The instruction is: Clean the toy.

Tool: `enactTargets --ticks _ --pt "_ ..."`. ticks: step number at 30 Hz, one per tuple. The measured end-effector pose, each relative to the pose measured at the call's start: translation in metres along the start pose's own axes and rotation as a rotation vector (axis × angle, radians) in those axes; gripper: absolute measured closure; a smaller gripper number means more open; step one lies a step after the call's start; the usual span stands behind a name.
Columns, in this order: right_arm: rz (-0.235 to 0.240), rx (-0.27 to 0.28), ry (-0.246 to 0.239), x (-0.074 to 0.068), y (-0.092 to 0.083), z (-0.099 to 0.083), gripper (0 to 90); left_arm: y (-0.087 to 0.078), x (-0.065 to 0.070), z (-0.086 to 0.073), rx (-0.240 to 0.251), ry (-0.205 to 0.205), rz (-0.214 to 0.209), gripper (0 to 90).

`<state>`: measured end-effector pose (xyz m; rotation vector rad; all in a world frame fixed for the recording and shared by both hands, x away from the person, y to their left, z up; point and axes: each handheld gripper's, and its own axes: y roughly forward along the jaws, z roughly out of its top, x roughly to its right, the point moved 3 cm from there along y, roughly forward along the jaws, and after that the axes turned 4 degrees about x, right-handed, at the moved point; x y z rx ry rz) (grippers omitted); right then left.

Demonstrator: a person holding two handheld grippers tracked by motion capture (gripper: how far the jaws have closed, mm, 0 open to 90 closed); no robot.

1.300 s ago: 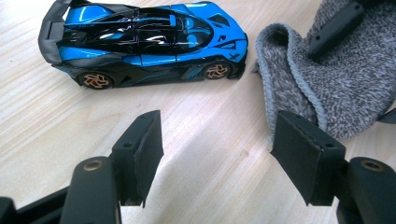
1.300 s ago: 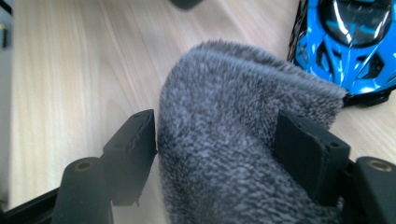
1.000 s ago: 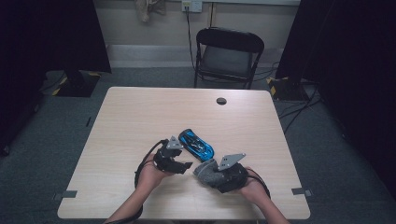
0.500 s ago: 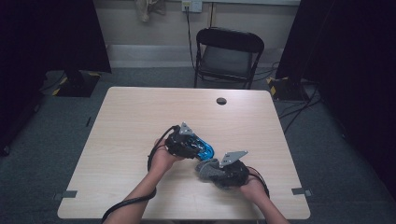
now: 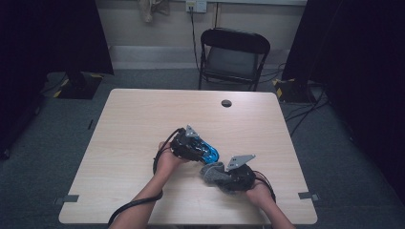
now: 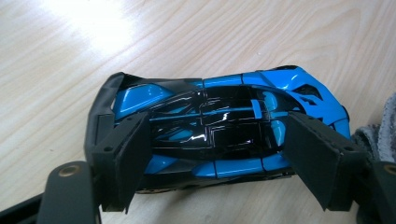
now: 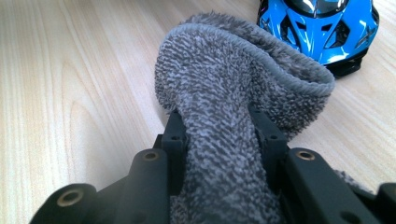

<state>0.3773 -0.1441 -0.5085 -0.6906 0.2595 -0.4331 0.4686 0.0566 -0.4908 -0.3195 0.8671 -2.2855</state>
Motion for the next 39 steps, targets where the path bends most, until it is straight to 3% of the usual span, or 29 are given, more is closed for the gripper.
enactTargets --ticks 5,8,18,24,27,31,32,33,35,36,39 --pt "0.007 0.011 0.023 0.001 0.000 -0.001 64.3 0.003 0.000 -0.002 0.013 0.013 0.011 20.7" --pt "0.005 0.011 0.020 0.001 0.000 -0.001 64.3 0.006 -0.002 -0.004 0.019 -0.019 0.012 12.4" --pt "0.001 0.006 0.026 0.001 0.000 0.000 65.1 0.005 -0.004 -0.008 0.045 -0.016 0.005 13.2" --pt "-0.004 0.014 0.042 0.003 -0.001 0.001 68.0 0.005 -0.003 -0.006 0.032 -0.012 0.004 15.2" --pt "-0.039 0.005 0.050 0.006 -0.005 0.003 69.0 0.005 -0.004 -0.006 0.030 -0.009 0.000 15.2" --pt "-0.089 0.032 0.101 0.020 -0.018 0.003 69.3 0.005 -0.005 -0.006 0.031 -0.007 -0.002 15.2" --pt "-0.137 0.056 0.127 0.031 -0.025 0.004 69.3 0.005 -0.005 -0.006 0.030 -0.004 -0.002 15.2" --pt "-0.137 0.056 0.127 0.031 -0.025 0.004 69.3 0.005 -0.005 -0.006 0.030 -0.004 -0.002 15.2" --pt "-0.212 0.075 0.163 0.045 -0.032 0.005 69.3 0.004 -0.004 -0.007 0.031 -0.009 0.002 15.2" --pt "-0.212 0.075 0.163 0.045 -0.032 0.005 69.3 0.004 -0.004 -0.007 0.031 -0.009 0.002 15.2" --pt "-0.273 0.058 0.198 0.058 -0.028 0.007 69.2 0.004 -0.004 -0.007 0.032 -0.006 0.009 15.7"
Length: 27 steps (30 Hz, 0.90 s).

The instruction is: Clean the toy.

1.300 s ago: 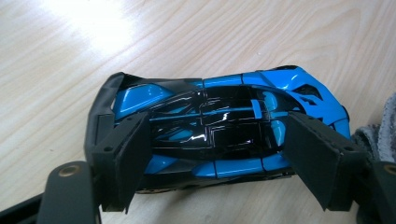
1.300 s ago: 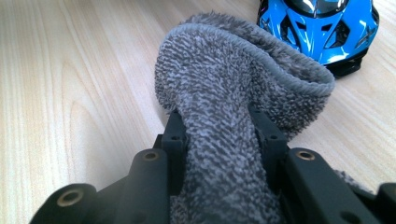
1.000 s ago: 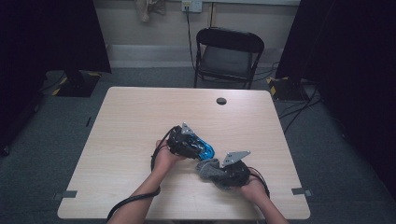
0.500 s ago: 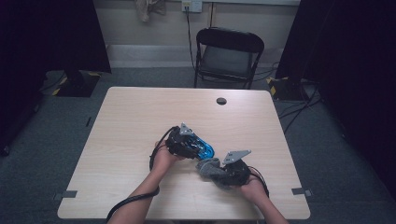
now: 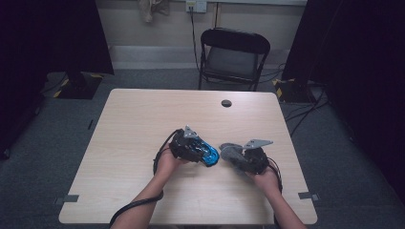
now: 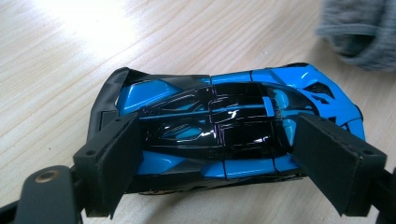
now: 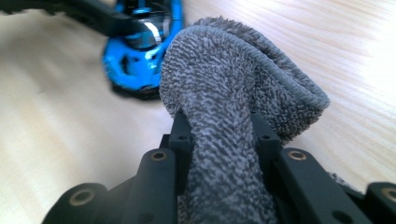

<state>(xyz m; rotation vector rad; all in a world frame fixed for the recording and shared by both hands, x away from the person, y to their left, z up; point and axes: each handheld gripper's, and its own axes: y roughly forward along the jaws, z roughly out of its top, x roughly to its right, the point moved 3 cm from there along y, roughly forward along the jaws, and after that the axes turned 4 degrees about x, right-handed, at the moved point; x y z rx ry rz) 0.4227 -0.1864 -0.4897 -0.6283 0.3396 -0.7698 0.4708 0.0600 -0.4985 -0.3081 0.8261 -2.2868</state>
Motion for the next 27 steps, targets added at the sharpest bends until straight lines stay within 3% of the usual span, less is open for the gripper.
enactTargets --ticks 10,27 --pt "-0.015 -0.060 -0.023 -0.002 0.029 0.006 69.0 -0.001 0.001 0.002 -0.031 -0.002 -0.005 16.3" --pt "0.064 -0.092 -0.102 -0.031 0.027 0.003 68.9 -0.002 0.004 0.002 -0.033 -0.010 0.007 18.4"
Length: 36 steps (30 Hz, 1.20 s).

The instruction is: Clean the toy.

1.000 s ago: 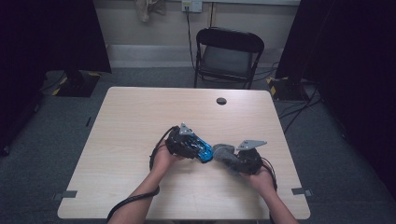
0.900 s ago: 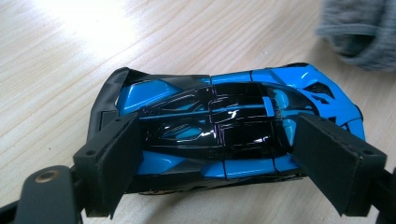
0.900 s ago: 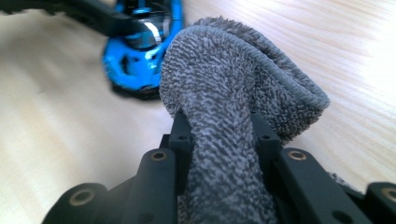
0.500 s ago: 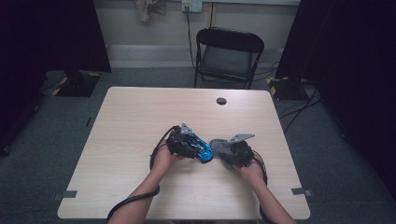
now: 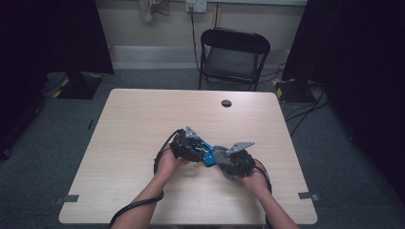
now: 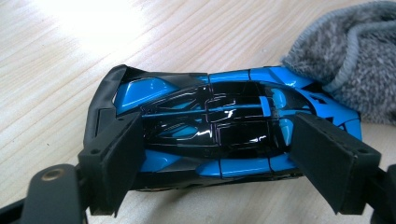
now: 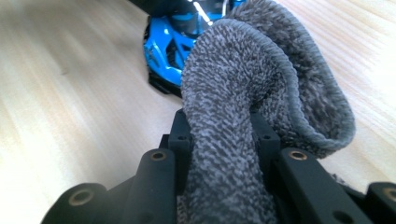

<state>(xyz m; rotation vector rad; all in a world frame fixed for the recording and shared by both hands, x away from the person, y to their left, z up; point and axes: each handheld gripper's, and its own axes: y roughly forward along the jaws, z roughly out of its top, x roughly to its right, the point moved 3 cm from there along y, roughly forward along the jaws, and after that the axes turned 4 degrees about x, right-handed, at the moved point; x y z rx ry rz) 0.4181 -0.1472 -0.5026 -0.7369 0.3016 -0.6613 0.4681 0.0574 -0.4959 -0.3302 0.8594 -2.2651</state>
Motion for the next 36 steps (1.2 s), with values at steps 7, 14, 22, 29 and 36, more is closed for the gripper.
enactTargets --ticks 7,14,22,29,36 --pt "0.030 -0.006 0.002 -0.007 -0.003 -0.002 69.0 0.000 0.001 0.000 0.001 -0.003 0.001 19.0" --pt "0.056 -0.007 -0.006 -0.018 -0.003 -0.003 69.1 0.000 0.002 0.001 -0.006 -0.011 0.010 19.2" --pt "0.109 -0.015 -0.026 -0.032 -0.001 0.000 69.1 0.000 0.003 0.001 -0.002 -0.011 0.013 19.8" --pt "0.143 -0.011 -0.032 -0.040 0.003 0.002 69.1 0.000 0.003 0.001 -0.003 -0.005 0.018 20.0" --pt "0.169 -0.008 -0.013 -0.033 -0.005 0.000 69.0 0.000 0.003 0.001 0.000 -0.006 0.020 20.1"
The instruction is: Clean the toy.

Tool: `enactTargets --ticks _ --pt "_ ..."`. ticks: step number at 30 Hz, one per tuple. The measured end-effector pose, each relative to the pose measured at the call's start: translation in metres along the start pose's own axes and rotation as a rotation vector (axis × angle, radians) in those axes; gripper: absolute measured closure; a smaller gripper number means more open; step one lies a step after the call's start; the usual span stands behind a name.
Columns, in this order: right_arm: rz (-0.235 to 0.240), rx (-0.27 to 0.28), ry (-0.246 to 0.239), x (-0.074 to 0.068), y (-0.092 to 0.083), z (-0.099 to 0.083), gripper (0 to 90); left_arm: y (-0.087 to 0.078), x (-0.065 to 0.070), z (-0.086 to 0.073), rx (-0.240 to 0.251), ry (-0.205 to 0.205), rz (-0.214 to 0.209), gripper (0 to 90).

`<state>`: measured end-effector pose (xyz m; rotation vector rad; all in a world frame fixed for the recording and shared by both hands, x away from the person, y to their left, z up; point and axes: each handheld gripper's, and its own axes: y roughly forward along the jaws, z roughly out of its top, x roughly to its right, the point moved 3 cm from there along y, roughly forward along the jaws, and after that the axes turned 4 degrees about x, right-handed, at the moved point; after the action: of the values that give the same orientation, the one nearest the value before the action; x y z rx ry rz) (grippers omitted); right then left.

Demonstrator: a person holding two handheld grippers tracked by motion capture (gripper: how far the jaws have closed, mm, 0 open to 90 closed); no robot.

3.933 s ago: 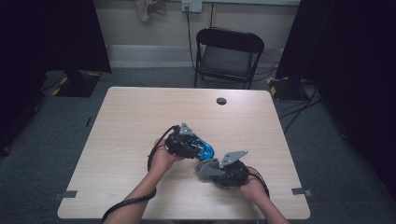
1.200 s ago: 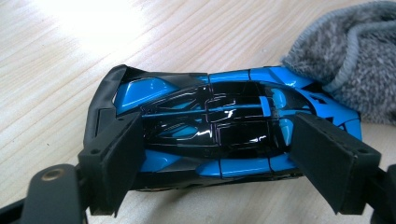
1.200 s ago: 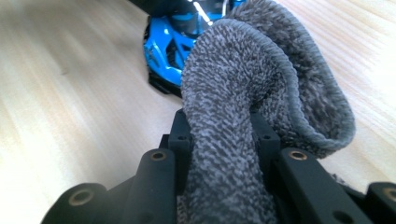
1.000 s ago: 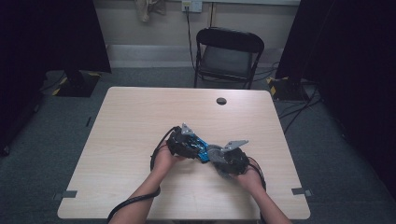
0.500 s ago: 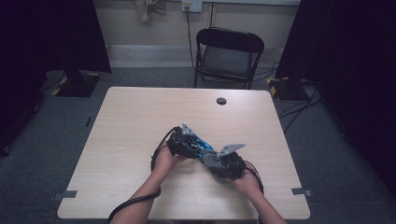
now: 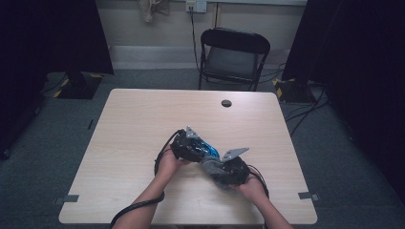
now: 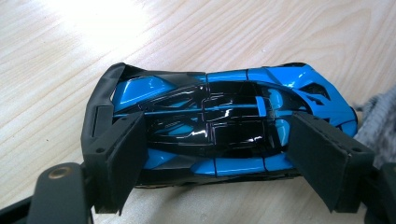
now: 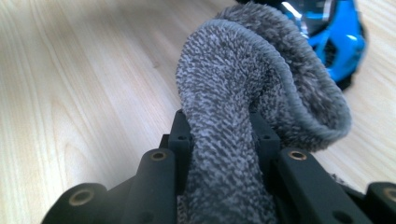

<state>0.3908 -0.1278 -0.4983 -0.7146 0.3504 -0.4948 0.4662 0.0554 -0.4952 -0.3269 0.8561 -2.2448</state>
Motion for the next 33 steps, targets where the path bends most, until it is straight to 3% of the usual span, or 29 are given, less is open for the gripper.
enactTargets --ticks 2,6,15,18,33 --pt "-0.006 0.025 0.037 0.009 -0.009 -0.003 69.0 0.000 0.001 0.000 0.002 -0.010 -0.005 20.1" --pt "-0.028 0.047 0.066 0.021 -0.017 -0.003 69.0 0.000 0.001 -0.001 0.005 -0.011 -0.005 20.1" --pt "-0.092 0.061 0.089 0.037 -0.025 0.000 68.9 0.001 0.001 0.000 0.010 -0.013 -0.004 20.2" --pt "-0.136 0.071 0.085 0.044 -0.028 0.002 69.0 0.000 0.002 0.000 0.006 -0.010 -0.003 20.3" --pt "-0.184 0.054 0.116 0.064 -0.027 0.003 69.0 0.000 0.003 -0.001 0.009 -0.014 -0.005 20.2"
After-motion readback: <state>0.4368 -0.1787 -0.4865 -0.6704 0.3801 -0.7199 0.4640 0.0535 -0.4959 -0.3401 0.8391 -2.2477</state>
